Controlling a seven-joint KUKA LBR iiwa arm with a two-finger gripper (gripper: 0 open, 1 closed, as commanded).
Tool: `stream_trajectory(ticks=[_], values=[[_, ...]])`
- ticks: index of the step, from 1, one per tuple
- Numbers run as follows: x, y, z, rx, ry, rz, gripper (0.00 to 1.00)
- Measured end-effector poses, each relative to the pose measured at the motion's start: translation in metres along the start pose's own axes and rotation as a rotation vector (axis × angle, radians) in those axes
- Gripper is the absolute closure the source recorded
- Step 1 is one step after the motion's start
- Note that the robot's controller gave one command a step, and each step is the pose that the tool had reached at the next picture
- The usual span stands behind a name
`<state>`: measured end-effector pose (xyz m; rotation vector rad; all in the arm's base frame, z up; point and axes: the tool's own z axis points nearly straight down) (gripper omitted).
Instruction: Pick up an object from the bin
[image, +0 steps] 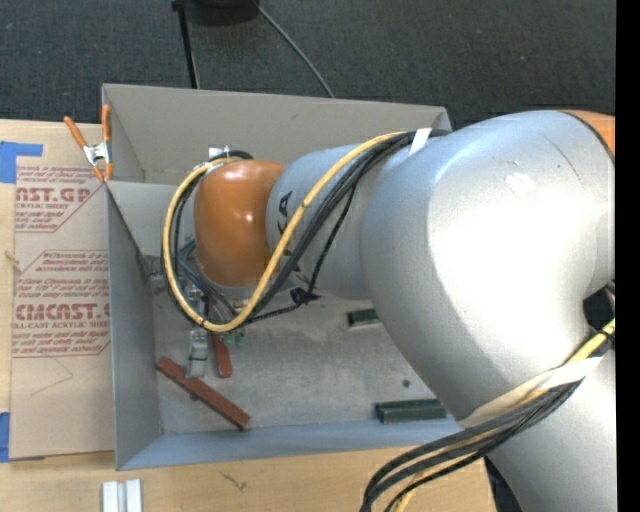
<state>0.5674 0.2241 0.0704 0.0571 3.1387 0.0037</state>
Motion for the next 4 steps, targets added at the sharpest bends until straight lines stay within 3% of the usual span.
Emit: stream_trajectory(ticks=[1, 2, 3, 4], values=[[0.055, -0.003, 0.000, 0.001, 0.000, 0.047, 0.00], [0.075, -0.001, -0.002, 0.001, 0.000, -0.094, 0.00], [0.083, -0.040, -0.001, -0.002, -0.002, -0.027, 0.00], [0.086, 0.011, -0.001, 0.000, 0.004, -0.361, 1.00]])
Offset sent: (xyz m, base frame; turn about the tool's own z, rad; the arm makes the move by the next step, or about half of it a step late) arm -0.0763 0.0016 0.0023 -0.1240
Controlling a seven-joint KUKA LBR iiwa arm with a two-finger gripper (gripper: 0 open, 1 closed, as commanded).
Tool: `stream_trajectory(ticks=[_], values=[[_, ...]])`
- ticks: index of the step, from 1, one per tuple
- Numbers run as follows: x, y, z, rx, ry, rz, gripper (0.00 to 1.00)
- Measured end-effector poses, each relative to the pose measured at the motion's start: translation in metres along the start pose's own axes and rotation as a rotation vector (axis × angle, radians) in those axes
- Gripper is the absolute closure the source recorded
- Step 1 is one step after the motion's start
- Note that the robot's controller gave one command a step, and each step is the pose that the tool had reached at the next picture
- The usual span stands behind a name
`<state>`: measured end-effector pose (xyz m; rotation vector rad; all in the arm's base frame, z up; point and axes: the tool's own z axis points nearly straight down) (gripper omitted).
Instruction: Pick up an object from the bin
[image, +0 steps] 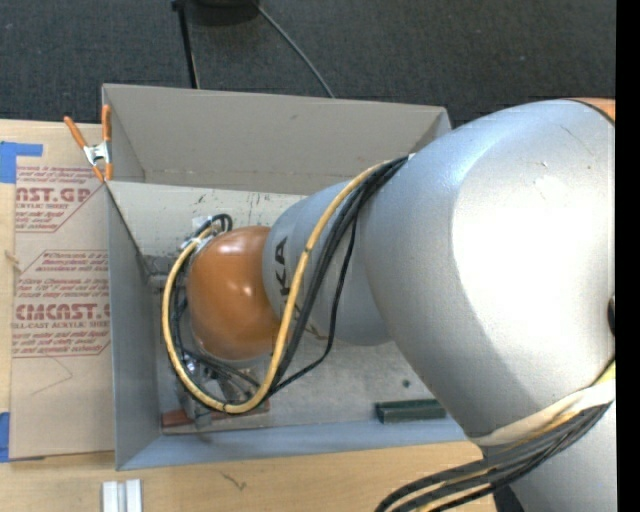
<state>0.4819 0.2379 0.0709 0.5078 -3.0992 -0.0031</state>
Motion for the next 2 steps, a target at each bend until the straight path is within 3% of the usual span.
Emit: stream_trajectory(ticks=[1, 2], values=[[-0.0021, -0.0012, 0.0000, 0.000, -0.010, 0.002, 0.00], [0.0000, -0.0012, 0.0003, 0.001, -0.001, 0.001, 1.00]])
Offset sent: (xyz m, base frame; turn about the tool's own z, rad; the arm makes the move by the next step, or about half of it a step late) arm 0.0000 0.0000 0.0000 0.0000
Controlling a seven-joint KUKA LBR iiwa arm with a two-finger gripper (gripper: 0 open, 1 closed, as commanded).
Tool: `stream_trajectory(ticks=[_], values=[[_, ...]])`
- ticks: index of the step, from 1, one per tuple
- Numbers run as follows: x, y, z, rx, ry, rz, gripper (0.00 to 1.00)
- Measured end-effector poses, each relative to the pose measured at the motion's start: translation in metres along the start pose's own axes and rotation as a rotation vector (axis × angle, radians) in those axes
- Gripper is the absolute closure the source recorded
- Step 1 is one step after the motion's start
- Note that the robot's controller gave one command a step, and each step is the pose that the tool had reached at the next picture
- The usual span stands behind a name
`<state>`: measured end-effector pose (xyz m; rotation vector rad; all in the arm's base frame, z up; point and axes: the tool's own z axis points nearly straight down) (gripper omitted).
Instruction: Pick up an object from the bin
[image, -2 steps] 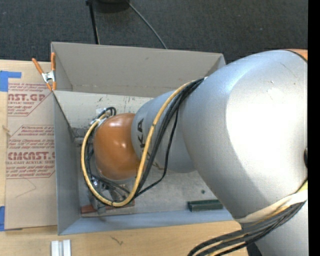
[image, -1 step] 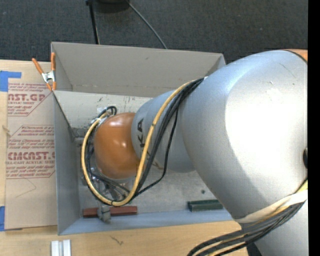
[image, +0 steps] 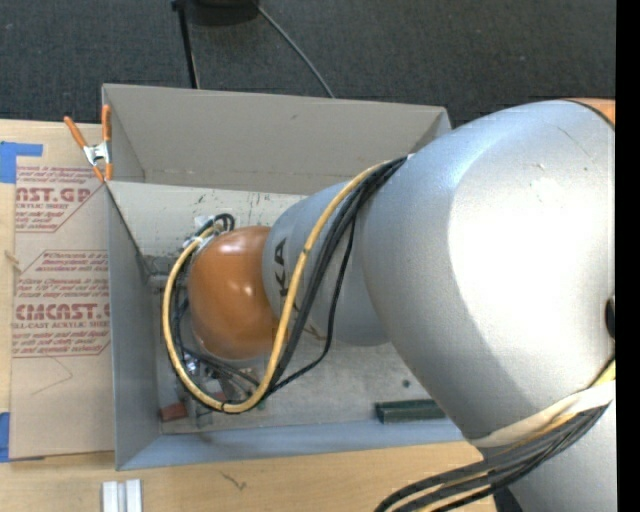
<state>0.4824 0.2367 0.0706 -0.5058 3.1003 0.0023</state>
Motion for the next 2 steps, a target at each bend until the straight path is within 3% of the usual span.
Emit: stream_trajectory(ticks=[1, 2], values=[[0.000, 0.000, 0.000, 0.000, 0.000, 0.000, 1.00], [-0.001, -0.001, -0.028, 0.001, 0.001, -0.041, 1.00]])
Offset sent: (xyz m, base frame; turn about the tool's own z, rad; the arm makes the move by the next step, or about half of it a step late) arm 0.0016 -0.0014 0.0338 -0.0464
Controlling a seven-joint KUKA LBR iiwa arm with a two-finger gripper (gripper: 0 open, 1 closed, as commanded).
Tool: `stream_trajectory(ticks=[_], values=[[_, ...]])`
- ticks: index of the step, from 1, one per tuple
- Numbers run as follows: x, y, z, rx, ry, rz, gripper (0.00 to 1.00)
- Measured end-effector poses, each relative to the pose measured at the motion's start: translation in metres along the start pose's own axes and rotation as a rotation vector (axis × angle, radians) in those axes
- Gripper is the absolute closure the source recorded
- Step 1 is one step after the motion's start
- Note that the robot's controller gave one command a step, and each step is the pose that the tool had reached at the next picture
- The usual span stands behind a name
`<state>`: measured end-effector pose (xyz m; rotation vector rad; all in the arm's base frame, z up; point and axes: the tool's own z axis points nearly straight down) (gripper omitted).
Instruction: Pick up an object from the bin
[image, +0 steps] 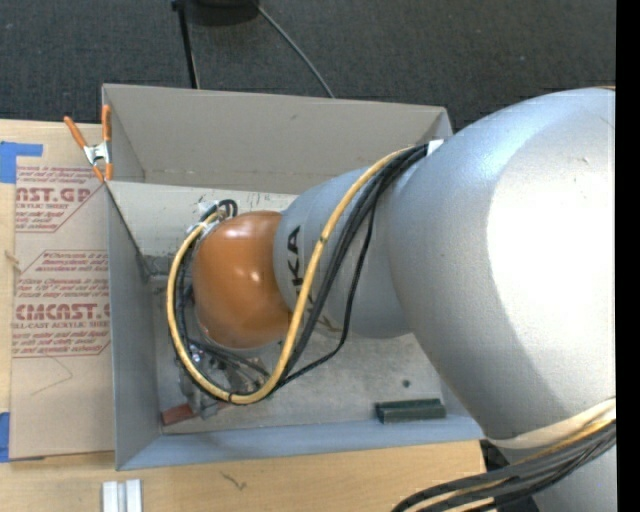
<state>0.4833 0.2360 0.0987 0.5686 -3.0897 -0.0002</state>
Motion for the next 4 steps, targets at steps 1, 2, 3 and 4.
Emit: stream_trajectory(ticks=[1, 2, 3, 4], values=[[-0.018, 0.002, -0.060, -0.002, -0.002, 0.056, 1.00], [-0.017, -0.007, 0.002, -0.001, 0.000, 0.201, 0.00], [-0.017, -0.007, 0.002, -0.001, 0.000, 0.201, 0.00], [-0.002, -0.021, 0.012, -0.002, -0.004, 0.085, 0.00]])
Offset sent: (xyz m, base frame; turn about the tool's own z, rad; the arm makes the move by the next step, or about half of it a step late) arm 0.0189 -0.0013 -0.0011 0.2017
